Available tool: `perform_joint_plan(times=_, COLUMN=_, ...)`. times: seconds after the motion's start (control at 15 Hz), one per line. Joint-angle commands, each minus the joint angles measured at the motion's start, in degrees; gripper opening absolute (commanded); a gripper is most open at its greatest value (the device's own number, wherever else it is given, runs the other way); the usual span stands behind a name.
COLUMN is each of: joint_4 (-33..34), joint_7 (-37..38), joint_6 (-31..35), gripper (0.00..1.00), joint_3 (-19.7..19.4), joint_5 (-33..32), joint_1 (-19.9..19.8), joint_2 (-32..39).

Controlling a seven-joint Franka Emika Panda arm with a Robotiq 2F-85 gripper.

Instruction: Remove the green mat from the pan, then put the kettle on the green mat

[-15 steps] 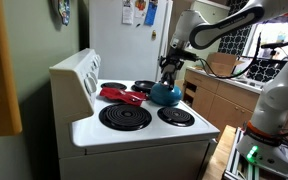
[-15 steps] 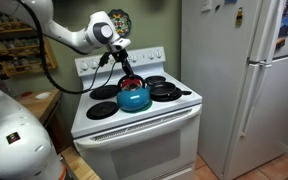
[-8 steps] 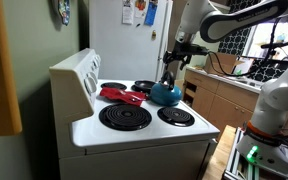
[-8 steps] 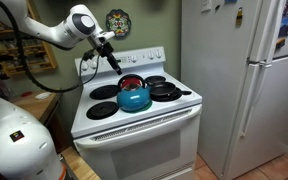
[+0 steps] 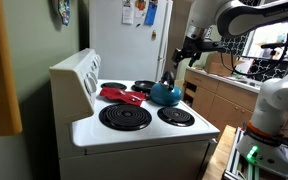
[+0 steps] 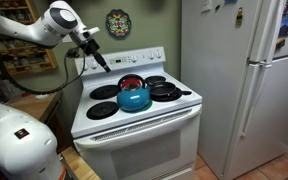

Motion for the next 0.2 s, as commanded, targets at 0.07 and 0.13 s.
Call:
perform_joint_plan(times=0.07, joint_4=-0.5, joint_7=-0.4, joint_6=-0.1, gripper=1.0, joint_3=0.5, joint_5=0.5, joint_1=-0.4, joint_2=-0.9)
perform_joint_plan(times=0.13, joint_4=-0.6, joint_7=-0.4, joint_6=-0.1, gripper=1.0, joint_3=0.4, joint_5=0.5, joint_1=-0.4, joint_2=-1.0)
